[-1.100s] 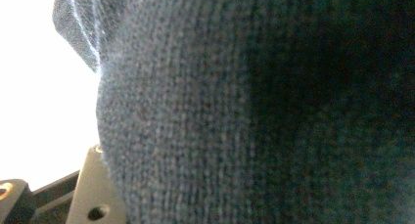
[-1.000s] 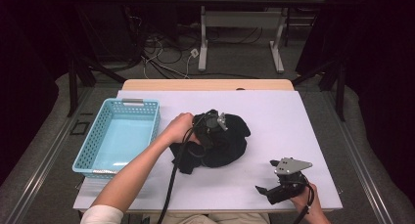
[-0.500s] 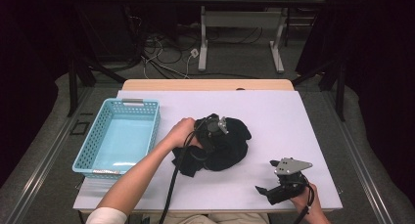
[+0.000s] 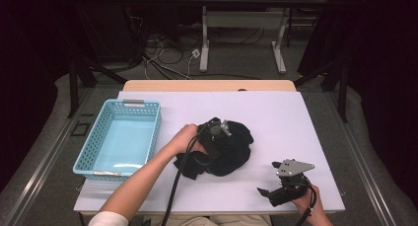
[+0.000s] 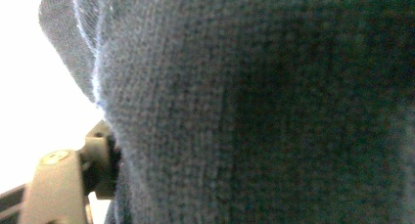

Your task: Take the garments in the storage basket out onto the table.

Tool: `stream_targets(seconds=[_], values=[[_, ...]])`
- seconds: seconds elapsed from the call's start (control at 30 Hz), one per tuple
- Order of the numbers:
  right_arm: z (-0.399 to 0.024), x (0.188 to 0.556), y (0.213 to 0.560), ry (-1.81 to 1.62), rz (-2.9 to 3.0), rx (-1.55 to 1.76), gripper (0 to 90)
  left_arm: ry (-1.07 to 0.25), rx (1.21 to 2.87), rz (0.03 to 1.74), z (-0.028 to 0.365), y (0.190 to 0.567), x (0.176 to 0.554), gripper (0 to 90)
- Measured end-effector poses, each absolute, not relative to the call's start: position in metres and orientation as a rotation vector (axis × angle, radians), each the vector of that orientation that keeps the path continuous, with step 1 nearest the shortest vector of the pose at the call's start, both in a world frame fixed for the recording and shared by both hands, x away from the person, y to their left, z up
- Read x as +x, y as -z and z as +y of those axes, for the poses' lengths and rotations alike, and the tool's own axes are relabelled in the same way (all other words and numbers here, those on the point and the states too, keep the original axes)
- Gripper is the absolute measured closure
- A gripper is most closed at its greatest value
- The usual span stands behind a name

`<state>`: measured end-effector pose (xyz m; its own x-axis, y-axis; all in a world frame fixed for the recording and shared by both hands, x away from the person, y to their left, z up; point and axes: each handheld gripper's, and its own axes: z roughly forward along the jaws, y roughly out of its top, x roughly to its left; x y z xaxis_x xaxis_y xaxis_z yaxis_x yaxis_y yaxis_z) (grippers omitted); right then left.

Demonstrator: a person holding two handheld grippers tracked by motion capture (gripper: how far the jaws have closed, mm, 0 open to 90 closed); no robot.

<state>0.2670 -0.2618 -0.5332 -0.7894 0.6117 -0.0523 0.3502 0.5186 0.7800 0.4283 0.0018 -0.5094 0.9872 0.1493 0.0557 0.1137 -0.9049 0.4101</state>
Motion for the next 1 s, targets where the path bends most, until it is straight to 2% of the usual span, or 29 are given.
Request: stream_targets(seconds=[0.07, 0.1, 0.13, 0.17, 0.8, 1.0], values=[[-0.262, 0.267, 0.533, -1.149, 2.441, 0.807, 0.3, -0.126, 2.706, 0.193, 0.004, 0.51, 0.428, 13.7], [-0.262, 0.266, 0.533, -1.147, 2.441, 0.809, 0.2, -0.129, 2.702, 0.203, 0.004, 0.511, 0.427, 10.1], [-0.262, 0.266, 0.533, -1.146, 2.44, 0.81, 0.3, -0.132, 2.7, 0.213, 0.005, 0.511, 0.428, 1.8], [-0.262, 0.267, 0.533, -1.147, 2.442, 0.811, 0.3, -0.12, 2.685, 0.231, 0.006, 0.511, 0.427, 0.0], [-0.262, 0.267, 0.533, -1.136, 2.449, 0.795, 0.3, -0.22, 2.577, 0.272, 0.043, 0.49, 0.396, 0.0], [-0.262, 0.267, 0.533, -1.134, 2.449, 0.797, 0.3, -0.217, 2.555, 0.318, 0.056, 0.485, 0.385, 0.0]])
